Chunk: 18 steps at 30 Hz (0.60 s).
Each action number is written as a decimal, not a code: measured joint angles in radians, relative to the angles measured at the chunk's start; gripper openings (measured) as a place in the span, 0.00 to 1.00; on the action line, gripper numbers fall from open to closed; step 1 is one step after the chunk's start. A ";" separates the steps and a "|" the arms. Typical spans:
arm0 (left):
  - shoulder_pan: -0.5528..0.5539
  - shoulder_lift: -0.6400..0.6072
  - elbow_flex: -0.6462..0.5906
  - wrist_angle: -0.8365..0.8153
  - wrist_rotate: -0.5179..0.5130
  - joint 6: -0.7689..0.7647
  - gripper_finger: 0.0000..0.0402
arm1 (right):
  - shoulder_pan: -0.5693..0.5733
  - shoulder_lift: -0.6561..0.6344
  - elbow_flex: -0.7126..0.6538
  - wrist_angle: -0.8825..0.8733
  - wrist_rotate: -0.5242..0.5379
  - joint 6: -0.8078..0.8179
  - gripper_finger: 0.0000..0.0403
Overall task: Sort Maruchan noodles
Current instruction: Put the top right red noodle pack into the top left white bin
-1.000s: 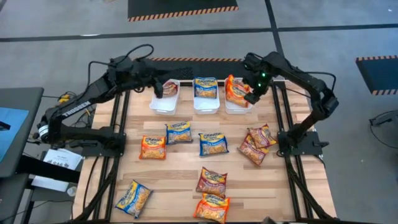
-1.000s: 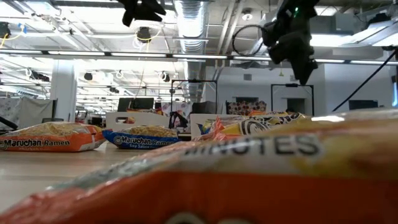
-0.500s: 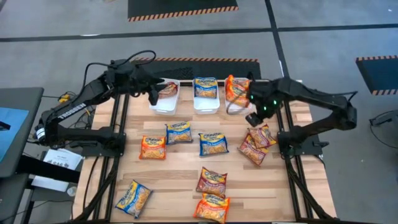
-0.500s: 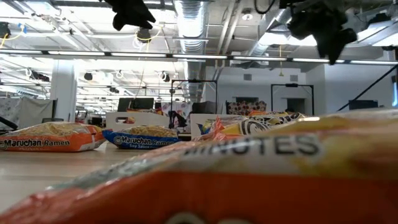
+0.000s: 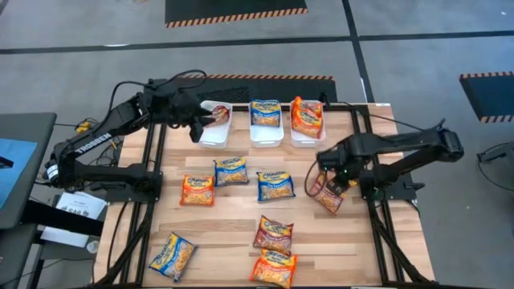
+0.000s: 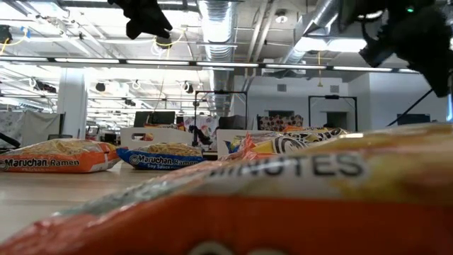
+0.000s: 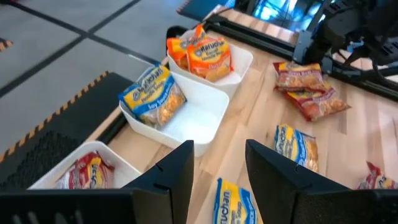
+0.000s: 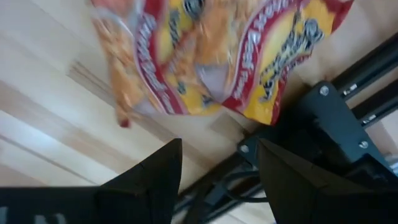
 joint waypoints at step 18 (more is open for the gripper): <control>0.000 0.001 0.000 -0.018 -0.008 -0.085 0.33 | 0.082 0.000 -0.200 0.195 0.107 -0.041 0.57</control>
